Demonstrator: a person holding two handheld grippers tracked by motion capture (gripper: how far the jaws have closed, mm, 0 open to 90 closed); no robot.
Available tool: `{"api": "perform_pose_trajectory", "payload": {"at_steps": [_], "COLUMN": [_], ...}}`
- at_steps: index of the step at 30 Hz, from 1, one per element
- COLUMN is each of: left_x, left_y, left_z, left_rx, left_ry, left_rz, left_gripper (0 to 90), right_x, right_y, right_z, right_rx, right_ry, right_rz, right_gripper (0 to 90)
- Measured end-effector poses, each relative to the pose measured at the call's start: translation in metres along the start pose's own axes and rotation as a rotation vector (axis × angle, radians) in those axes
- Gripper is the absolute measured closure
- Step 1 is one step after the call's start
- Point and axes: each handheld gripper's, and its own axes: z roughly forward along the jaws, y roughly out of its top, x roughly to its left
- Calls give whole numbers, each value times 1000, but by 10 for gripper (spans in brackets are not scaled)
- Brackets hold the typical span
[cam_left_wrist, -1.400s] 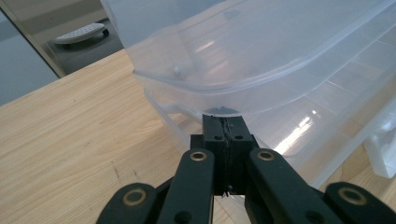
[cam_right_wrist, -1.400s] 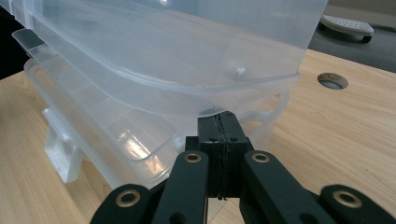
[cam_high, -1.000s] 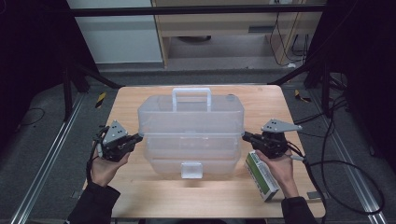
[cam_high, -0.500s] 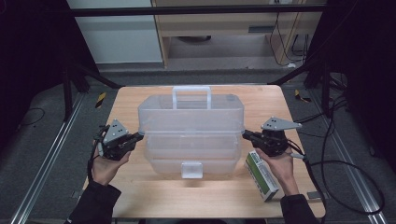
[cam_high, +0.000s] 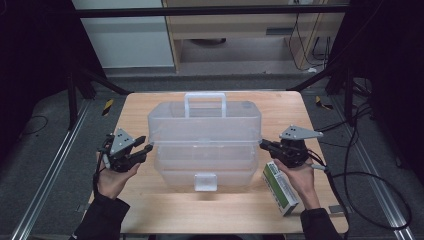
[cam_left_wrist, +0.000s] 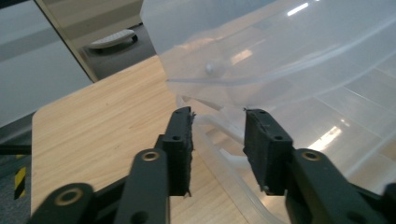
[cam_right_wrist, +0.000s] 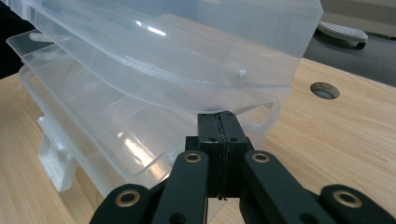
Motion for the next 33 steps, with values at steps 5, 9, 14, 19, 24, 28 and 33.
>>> {"api": "perform_pose_trajectory", "payload": {"at_steps": [5, 9, 14, 19, 24, 28, 33], "left_x": [0, -2, -4, -4, -4, -5, -5], "left_y": [1, 4, 7, 9, 10, 10, 10], "left_z": [4, 9, 15, 15, 15, 14, 13], "left_rx": [-17, -20, -20, -29, -27, -28, -20], "left_ry": [-3, -8, -7, 3, 13, 22, 27], "left_rz": [-1, 3, 17, 13, 15, 13, 10], "left_gripper": [567, 559, 570, 605, 623, 645, 668], "right_x": [0, 0, 0, 0, 0, 0, 2], "right_y": [0, 0, 0, 0, 0, 0, 0], "right_z": [0, 0, 0, 0, 0, 1, 2], "right_rx": [0, 1, 1, 1, -1, -1, 4], "right_ry": [1, 2, 3, 2, 3, 4, 3], "right_rz": [-1, 1, 1, 0, 0, 4, -2], "right_gripper": [900, 900, 900, 900, 899, 891, 865]}}
